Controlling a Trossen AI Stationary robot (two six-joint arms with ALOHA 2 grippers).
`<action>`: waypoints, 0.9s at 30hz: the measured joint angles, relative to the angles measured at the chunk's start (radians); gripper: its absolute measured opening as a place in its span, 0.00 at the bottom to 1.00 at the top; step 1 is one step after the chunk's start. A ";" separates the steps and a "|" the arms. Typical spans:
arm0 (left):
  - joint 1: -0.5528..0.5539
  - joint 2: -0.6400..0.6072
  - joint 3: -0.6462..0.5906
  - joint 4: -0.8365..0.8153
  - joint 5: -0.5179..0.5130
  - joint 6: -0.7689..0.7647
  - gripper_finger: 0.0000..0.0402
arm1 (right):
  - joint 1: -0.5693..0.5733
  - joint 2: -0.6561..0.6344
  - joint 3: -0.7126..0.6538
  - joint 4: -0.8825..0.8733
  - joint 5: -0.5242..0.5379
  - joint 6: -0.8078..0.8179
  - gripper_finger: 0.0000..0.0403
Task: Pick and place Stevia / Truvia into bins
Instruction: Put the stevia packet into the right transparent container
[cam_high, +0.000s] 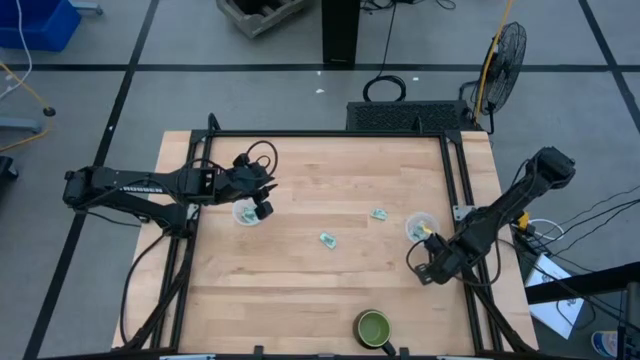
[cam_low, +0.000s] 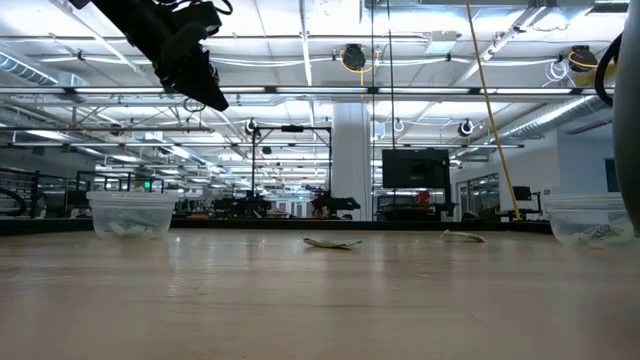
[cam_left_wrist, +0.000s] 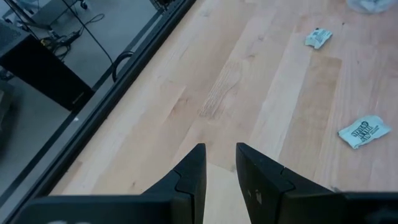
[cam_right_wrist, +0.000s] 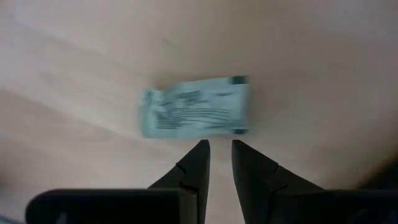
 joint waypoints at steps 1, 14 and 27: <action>0.000 0.000 0.000 0.000 0.000 -0.003 0.24 | 0.000 0.000 -0.013 0.037 0.000 0.000 0.15; 0.000 0.000 0.000 0.000 -0.002 -0.004 0.24 | 0.000 -0.004 -0.082 0.153 0.031 0.006 0.15; -0.001 0.000 0.000 -0.001 -0.001 -0.006 0.24 | 0.000 -0.040 -0.068 0.084 0.048 -0.010 0.09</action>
